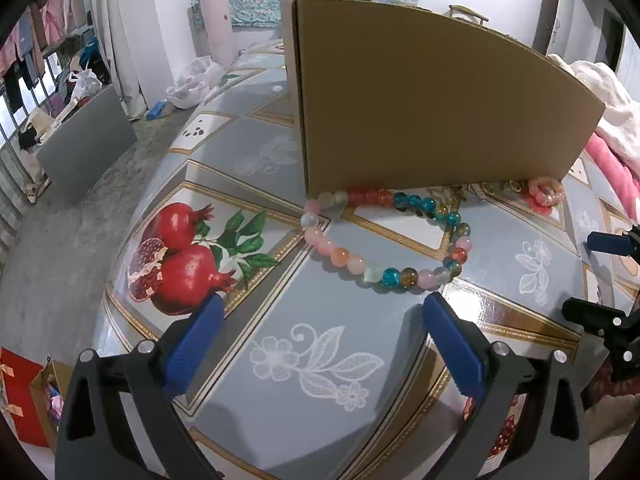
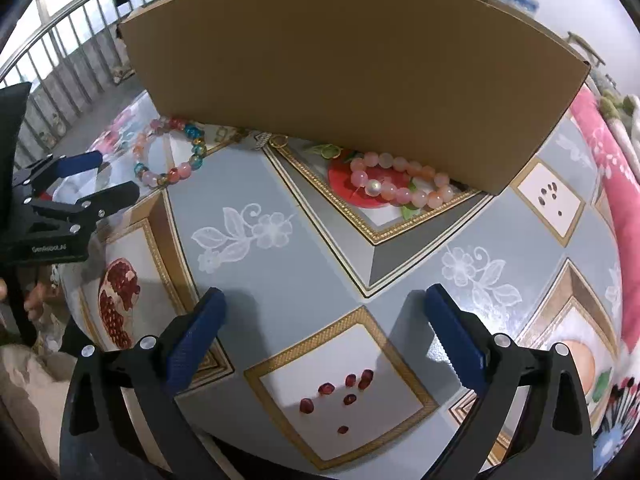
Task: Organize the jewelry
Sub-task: 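Move the right tool to the multicolour bead bracelet and grasp it, then lift the bead bracelet with the right tool and carry it over the box, then open the right tool to drop the bead bracelet into the box, then withdraw the right tool from the box toward the gold clips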
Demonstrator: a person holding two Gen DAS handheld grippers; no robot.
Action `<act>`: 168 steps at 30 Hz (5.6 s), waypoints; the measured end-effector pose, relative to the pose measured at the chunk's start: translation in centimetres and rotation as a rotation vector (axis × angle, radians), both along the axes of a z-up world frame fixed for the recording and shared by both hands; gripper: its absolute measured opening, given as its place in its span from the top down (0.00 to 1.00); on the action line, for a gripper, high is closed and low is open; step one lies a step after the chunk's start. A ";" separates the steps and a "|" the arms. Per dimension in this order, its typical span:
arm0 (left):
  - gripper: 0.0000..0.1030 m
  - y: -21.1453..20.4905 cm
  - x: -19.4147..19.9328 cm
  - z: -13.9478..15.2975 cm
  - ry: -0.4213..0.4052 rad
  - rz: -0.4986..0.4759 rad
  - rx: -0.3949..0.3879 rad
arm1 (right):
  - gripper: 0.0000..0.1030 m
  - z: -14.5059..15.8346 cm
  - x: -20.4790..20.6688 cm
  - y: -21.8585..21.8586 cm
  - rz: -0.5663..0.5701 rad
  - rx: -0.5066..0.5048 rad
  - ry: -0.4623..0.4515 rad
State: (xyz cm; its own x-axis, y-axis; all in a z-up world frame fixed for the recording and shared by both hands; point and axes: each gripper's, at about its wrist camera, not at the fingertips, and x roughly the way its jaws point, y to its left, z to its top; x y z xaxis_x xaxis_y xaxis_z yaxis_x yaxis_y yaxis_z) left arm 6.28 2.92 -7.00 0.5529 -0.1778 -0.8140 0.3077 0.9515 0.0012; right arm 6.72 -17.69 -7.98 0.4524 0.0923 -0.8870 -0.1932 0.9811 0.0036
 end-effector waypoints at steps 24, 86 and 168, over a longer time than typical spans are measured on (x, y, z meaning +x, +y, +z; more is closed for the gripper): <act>0.31 3.5 -0.5 2.5 -0.093 -0.096 -0.205 | 0.81 2.1 5.8 5.0 0.020 0.259 0.024; 0.91 -3.1 -2.0 12.9 -0.261 -0.270 -0.135 | 0.93 13.0 -3.3 -4.5 0.103 0.305 -0.270; 0.45 -2.7 4.6 8.2 -0.051 -0.087 -0.132 | 0.67 8.0 4.1 -11.9 -0.225 0.602 -0.099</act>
State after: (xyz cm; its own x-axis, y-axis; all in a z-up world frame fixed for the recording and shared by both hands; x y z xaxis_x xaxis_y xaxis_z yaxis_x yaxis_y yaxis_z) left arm 10.86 0.24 1.16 0.5708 -0.3298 -0.7520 0.3914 0.9143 -0.1039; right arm 10.85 -29.62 0.02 0.5954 0.4533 -0.6633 -0.0102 0.8298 0.5580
